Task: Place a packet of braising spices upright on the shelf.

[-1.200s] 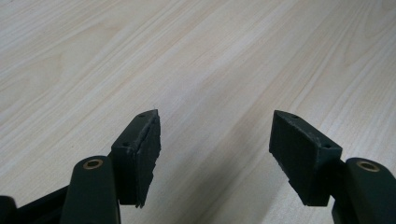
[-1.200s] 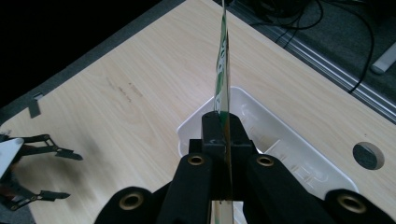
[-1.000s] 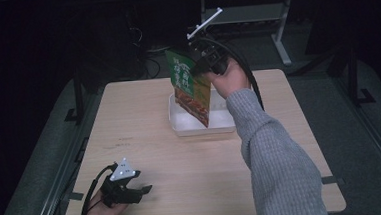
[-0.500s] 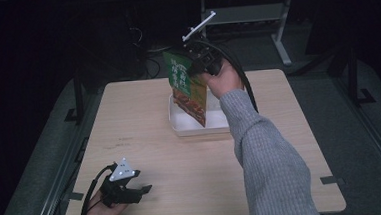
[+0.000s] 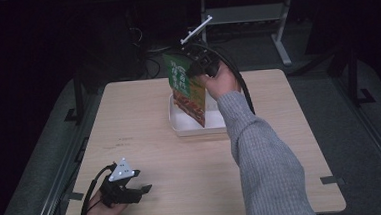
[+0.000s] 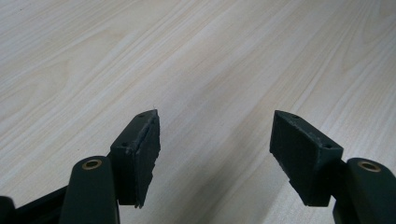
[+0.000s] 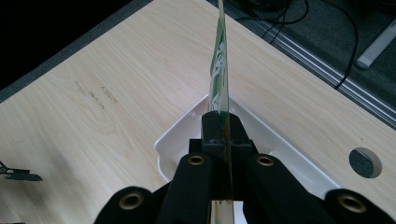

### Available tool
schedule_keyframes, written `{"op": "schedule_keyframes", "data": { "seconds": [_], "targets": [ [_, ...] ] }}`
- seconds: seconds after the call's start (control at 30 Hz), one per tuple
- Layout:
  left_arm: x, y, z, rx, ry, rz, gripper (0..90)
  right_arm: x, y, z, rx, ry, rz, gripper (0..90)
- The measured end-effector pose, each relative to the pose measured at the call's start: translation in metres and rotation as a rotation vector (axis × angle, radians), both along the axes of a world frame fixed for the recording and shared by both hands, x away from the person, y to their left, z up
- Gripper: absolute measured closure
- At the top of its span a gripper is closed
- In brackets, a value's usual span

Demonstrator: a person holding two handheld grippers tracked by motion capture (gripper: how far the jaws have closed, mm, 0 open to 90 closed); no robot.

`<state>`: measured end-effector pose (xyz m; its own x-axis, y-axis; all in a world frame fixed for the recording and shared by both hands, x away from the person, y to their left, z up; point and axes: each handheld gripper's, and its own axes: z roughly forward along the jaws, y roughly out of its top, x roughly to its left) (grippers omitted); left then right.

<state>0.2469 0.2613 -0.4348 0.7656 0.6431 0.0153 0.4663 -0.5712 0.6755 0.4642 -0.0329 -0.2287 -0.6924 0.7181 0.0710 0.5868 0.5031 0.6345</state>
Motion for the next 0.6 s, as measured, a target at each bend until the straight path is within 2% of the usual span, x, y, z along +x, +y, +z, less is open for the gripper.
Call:
{"op": "schedule_keyframes", "data": {
  "seconds": [0.6],
  "targets": [
    [0.0,0.0,0.0,-0.002,-0.001,-0.001,32.7,0.009,0.001,-0.014,0.01,0.008,-0.012,90.0]
  ]
}}
